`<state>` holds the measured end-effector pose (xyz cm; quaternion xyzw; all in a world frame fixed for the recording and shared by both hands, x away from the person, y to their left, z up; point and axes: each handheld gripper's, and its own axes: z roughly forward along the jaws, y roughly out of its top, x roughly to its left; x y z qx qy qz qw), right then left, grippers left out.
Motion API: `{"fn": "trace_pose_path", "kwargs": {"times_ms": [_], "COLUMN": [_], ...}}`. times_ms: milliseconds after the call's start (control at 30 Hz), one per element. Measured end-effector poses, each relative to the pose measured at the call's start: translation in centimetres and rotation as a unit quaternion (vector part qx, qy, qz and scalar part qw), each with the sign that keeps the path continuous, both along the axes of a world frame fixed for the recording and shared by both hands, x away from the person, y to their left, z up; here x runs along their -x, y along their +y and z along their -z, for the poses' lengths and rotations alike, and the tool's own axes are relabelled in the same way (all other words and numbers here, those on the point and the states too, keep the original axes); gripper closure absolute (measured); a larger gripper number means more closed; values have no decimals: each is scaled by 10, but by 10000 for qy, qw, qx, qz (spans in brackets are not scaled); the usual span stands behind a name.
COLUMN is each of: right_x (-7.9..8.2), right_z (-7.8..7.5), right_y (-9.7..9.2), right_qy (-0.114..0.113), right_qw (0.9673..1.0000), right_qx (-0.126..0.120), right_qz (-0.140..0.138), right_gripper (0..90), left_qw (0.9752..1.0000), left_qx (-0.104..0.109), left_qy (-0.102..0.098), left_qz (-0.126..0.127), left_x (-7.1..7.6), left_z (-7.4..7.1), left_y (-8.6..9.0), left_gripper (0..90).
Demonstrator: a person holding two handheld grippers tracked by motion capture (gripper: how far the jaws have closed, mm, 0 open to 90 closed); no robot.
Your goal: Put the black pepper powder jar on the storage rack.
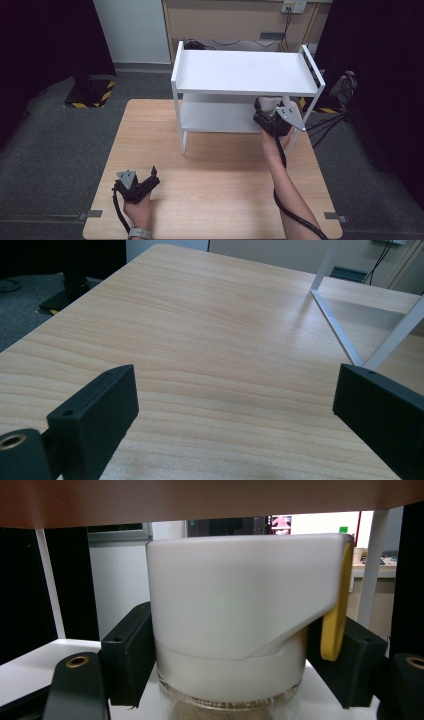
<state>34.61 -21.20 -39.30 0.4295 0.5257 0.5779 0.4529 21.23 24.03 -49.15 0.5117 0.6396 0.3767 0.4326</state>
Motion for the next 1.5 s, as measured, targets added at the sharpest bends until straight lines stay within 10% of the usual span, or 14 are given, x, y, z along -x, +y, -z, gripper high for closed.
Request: {"fn": "trace_pose_path", "kwargs": {"times_ms": [567,1067,1500], "right_x": [8,70,138], "right_z": [6,30,99], "right_y": [14,10,-19], "right_qy": [-140,-332,96], "right_qw": [9986,9973,9940], "right_qx": [455,458,521], "right_qz": [231,460,955], "right_gripper": [50,4,5], "left_qw": [10000,10000,10000], "left_qx": [-3,-42,5], "left_qy": [9,67,-15], "left_qz": [-4,0,28], "left_x": [0,-1,2], "left_z": [0,-1,0], "left_y": [0,-2,0], "left_gripper": [40,39,39]}}
